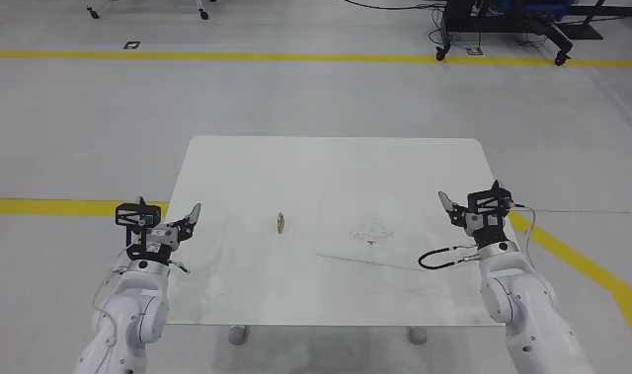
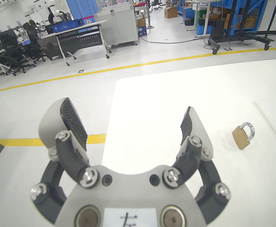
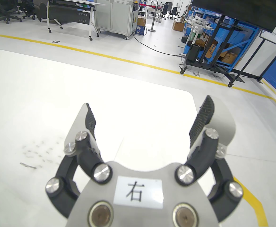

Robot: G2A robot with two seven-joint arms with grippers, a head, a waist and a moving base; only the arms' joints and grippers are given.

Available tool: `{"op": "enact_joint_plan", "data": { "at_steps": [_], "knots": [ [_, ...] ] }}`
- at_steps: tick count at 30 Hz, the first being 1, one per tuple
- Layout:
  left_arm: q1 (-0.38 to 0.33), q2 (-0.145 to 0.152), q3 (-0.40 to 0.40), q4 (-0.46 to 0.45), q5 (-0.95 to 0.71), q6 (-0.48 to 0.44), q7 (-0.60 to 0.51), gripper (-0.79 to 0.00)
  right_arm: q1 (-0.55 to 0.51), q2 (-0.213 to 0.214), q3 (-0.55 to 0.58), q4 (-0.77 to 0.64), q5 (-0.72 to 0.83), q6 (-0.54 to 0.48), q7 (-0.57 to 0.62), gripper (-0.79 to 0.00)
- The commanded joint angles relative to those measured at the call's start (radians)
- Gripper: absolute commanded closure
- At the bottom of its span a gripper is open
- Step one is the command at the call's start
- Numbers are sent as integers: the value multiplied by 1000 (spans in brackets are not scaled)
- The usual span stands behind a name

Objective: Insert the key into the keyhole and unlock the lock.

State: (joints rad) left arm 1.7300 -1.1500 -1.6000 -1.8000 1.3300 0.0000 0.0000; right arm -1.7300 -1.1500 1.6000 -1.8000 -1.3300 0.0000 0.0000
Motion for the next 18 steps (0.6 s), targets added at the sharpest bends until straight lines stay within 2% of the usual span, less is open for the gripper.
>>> {"op": "enact_joint_plan", "data": {
  "at_steps": [1,12,14,16,18],
  "knots": [
    [0,0,0,0,0,0,0,-785,0,0,0,0,0,0,0,-784],
    [0,0,0,0,0,0,0,-785,0,0,-2,1,-2,-3,1,-785],
    [0,0,0,0,0,0,0,-785,15,0,-44,15,-40,-52,22,-785],
    [0,0,0,0,0,0,0,-785,45,-3,-80,50,22,-138,42,-785],
    [0,0,0,0,0,0,0,-785,76,-4,-109,87,23,-183,66,-785]
  ]
}}
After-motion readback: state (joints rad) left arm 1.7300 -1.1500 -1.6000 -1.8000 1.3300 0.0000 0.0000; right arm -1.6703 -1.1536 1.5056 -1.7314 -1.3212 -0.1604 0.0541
